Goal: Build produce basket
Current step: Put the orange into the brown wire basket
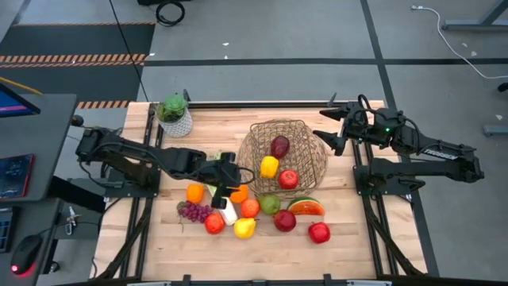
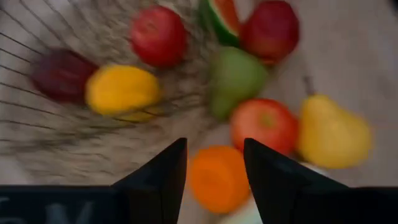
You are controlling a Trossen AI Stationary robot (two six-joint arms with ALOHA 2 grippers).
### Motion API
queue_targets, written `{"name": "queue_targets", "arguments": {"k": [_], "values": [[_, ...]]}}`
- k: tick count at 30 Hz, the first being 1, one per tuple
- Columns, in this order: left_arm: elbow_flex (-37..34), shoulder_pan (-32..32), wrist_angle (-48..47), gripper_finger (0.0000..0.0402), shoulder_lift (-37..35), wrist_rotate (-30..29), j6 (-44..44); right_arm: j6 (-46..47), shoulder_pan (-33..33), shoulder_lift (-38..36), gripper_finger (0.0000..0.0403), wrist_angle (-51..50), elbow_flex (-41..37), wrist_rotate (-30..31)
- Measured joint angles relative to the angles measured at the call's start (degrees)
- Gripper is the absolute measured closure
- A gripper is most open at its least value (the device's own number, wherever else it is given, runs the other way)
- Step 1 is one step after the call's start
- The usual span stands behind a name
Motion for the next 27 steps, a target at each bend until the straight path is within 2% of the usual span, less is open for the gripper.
{"name": "queue_targets", "arguments": {"k": [3, 7, 12, 15, 19, 23, 27], "values": [[-2.6, -0.5, -0.5, 0.0242, 0.1, 2.7, -5.9, -0.7, 0.0, 0.0, 0.0003, 1.8, 0.0, 0.0], [-6.3, -1.9, 0.0, 0.0243, 0.1, 2.9, -12.5, -1.9, 0.0, 0.0, 0.0003, 3.0, 0.0, 0.0], [-8.9, -3.7, 3.2, 0.0227, 0.4, -0.5, -19.3, -3.2, 0.0, 0.0, 0.0003, 4.4, 0.0, 0.0], [-9.5, -4.8, 5.2, 0.0196, 0.6, -2.1, -21.0, -3.6, 0.0, 0.0, 0.0003, 5.4, 0.0, 0.0], [-9.7, -5.9, 6.2, 0.0131, 0.6, -4.0, -22.2, -3.9, -0.1, 0.0, 0.0003, 5.4, 0.0, 0.0], [-9.8, -6.8, 6.1, 0.0067, 2.3, -8.5, -21.8, -4.4, -0.1, 0.0, 0.0003, 5.3, 0.0, 0.0], [-9.7, -7.1, 7.7, 0.0039, 6.0, -11.2, -18.6, -4.3, 0.0, 0.4, 0.0003, 5.4, 0.0, 0.0]]}}
